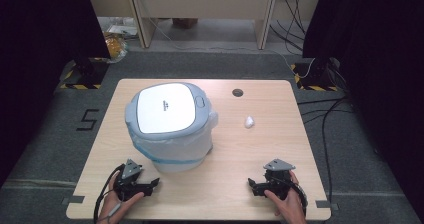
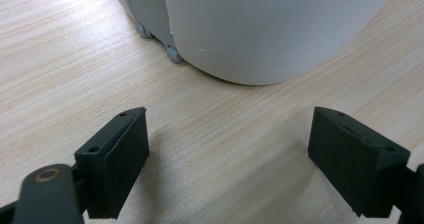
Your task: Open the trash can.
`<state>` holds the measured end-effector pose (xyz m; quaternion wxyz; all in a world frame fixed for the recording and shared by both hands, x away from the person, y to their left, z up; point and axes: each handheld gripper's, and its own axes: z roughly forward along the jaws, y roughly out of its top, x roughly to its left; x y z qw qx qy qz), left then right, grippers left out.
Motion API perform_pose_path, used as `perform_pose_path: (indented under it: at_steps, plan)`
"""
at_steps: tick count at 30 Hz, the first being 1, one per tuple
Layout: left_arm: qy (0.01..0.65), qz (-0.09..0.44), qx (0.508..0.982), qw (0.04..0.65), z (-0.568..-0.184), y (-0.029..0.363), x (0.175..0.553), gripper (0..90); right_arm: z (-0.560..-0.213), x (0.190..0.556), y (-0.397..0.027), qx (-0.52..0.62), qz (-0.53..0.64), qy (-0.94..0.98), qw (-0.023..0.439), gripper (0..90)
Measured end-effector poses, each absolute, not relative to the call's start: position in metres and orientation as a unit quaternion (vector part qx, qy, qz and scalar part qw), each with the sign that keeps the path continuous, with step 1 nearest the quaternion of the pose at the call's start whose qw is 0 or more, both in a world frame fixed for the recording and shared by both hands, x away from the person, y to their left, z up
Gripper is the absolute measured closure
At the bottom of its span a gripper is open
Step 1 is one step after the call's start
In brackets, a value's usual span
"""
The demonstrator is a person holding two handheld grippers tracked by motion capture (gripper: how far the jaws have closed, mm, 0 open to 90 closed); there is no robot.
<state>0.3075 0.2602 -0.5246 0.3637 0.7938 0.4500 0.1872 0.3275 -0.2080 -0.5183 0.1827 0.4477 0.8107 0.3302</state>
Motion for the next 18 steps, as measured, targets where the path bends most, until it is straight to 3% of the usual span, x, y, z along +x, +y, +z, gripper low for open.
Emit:
perform_pose_path:
  at_steps: [2,3,4,5,7,18]
  plan:
    - [0.45,0.187,0.794,0.363,-0.525,0.26,0.308,15.6,-0.518,0.327,-0.209,0.448,0.331,0.809,0.186,4.2]
    - [0.45,0.187,0.794,0.364,-0.525,0.26,0.308,15.6,-0.518,0.327,-0.21,0.45,0.337,0.804,0.192,12.5]
    - [0.45,0.187,0.794,0.364,-0.525,0.26,0.308,15.6,-0.518,0.327,-0.21,0.45,0.337,0.804,0.192,12.5]
    - [0.45,0.187,0.794,0.364,-0.525,0.26,0.308,15.8,-0.516,0.326,-0.212,0.45,0.345,0.801,0.192,18.8]
    - [0.452,0.18,0.791,0.372,-0.524,0.262,0.308,15.7,-0.515,0.327,-0.213,0.449,0.346,0.802,0.19,14.9]
    - [0.428,0.188,0.778,0.42,-0.516,0.249,0.303,16.2,-0.481,0.356,-0.198,0.432,0.375,0.791,0.215,17.2]
